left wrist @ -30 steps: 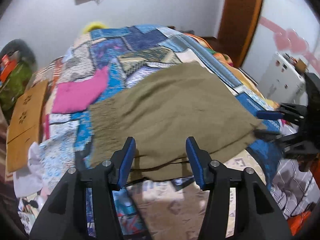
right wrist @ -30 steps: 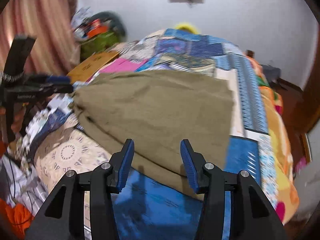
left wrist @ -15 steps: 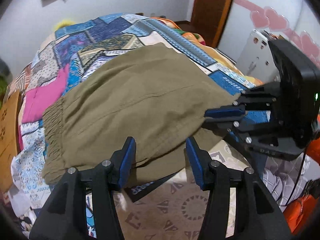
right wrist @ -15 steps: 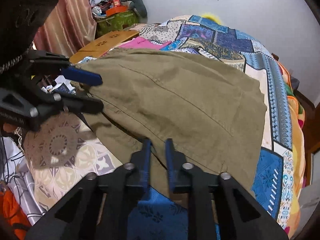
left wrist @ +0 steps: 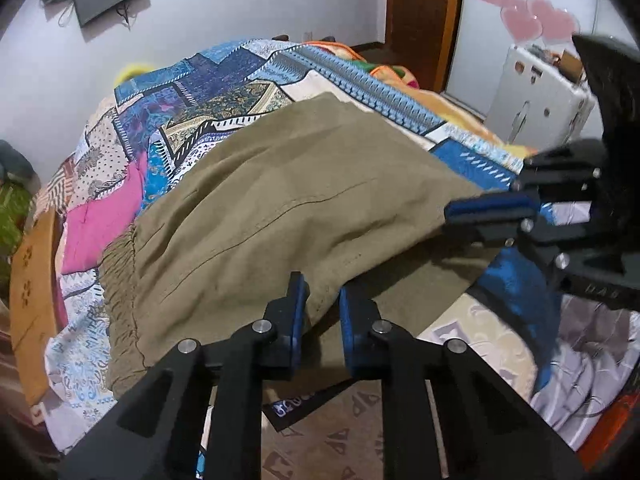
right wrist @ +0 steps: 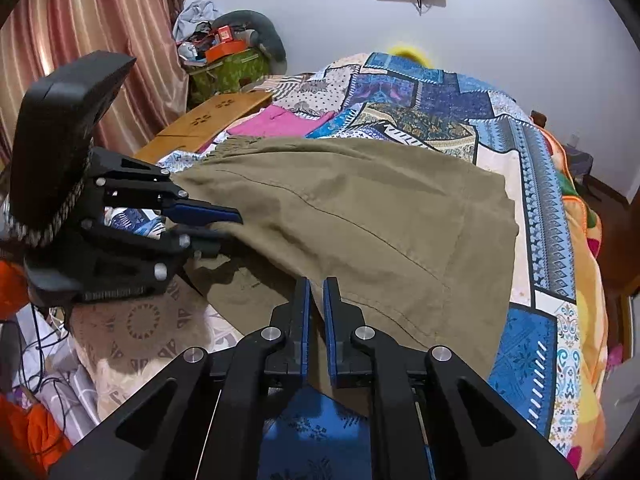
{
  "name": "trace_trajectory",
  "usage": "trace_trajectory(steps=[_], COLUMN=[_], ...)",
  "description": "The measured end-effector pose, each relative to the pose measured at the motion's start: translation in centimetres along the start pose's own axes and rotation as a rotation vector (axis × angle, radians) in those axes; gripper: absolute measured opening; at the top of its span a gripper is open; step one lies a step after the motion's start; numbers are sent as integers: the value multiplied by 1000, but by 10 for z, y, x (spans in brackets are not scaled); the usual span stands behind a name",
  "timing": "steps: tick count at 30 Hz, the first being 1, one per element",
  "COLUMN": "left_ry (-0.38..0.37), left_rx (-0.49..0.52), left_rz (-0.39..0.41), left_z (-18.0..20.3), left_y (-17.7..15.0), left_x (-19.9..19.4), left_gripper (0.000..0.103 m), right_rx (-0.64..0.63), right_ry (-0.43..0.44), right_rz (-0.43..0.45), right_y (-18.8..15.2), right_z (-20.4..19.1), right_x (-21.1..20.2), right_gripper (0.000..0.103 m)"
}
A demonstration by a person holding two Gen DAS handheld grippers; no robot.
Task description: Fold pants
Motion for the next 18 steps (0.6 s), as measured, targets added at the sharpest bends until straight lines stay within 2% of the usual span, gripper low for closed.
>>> trace_trajectory(steps=[7,13,18], left_ry=[-10,-54,-66], left_rx=[29,-24,-23], left_rz=[-8,-19,-22], left_z=[15,16,19], left_y=[-13,-25,-29], left_x=[-4,2,-1], left_gripper=[17,16,16], right_rx=[-8,3,27], right_ry=[13,23,-3], right_rz=[0,-41,-12], right_y=[-10,-24,-28], right_z=[-6,-10,-7], right_x=[-10,-2,-12], right_gripper=[4,4,4])
Point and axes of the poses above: each gripper's, at about its wrist camera, not at the fingertips, and x roughly the way its jaws point, z to its right, y to its top, the point moved 5 cm from there along x, roughly the way its jaws point, and after that the axes turned 13 degrees about -z, right-handed, at the moved point
